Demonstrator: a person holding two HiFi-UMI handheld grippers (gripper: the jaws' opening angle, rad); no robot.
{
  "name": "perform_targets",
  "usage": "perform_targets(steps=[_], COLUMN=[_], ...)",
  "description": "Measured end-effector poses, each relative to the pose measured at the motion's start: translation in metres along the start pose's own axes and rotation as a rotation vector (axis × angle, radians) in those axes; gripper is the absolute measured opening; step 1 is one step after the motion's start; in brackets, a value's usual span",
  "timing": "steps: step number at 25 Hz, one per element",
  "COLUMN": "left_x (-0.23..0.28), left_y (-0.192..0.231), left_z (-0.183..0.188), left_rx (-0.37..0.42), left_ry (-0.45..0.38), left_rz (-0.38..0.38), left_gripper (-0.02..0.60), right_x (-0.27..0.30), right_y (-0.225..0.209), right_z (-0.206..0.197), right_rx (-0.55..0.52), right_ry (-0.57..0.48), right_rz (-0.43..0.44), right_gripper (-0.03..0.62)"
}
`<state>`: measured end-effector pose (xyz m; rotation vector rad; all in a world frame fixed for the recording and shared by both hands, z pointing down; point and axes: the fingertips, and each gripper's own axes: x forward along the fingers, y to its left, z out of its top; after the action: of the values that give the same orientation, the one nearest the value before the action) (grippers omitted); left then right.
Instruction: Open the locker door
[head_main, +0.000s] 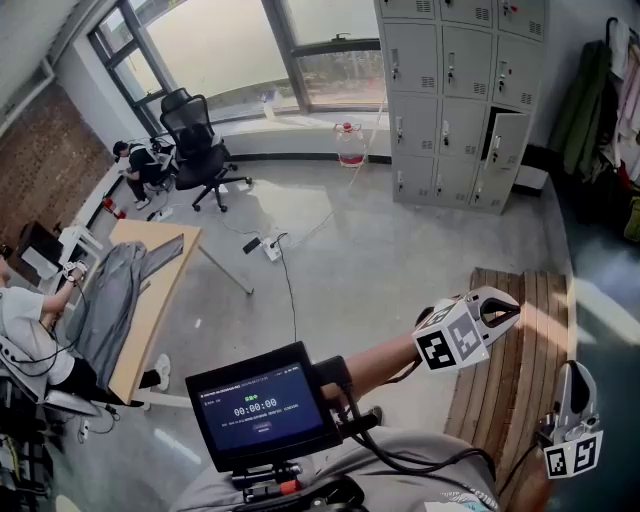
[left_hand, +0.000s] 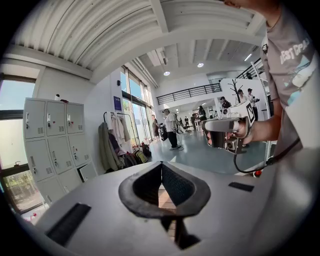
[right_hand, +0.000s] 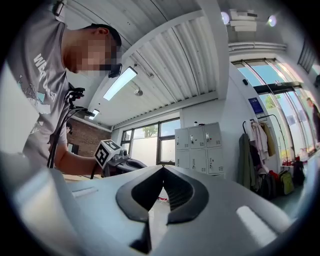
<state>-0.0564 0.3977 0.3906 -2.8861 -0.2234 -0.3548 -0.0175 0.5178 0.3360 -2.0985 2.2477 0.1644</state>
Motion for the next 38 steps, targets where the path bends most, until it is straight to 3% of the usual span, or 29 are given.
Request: perform_targets(steps=[24, 31, 34, 38], left_x=[-0.008, -0.036, -0.053, -0.081], left_y=[0.034, 0.084, 0.107, 0.117], left_z=[-0.023, -0.02, -0.029, -0.052], left_rx=[-0.044, -0.081, -0.085, -0.084], left_ry=[0.0, -0.017, -0.016, -0.035], left_rz=[0.022, 0.029, 0.064, 0.166], left_gripper=[0.008, 0.008, 0.008, 0.008], right_x=[0.029, 0.078, 0.097, 0.104], right_y=[-0.008, 0.001, 0.005, 0.011], right_z=[-0.011, 0.007, 0.006, -0.011], right_rx=[0.011, 0.005, -0.01, -0.04], right_ry=[0.007, 0.031, 0.036, 0.024], right_rz=[-0.028, -0.051, -0.054, -0.053], right_gripper=[-0.006, -0.008, -0.008, -0.008])
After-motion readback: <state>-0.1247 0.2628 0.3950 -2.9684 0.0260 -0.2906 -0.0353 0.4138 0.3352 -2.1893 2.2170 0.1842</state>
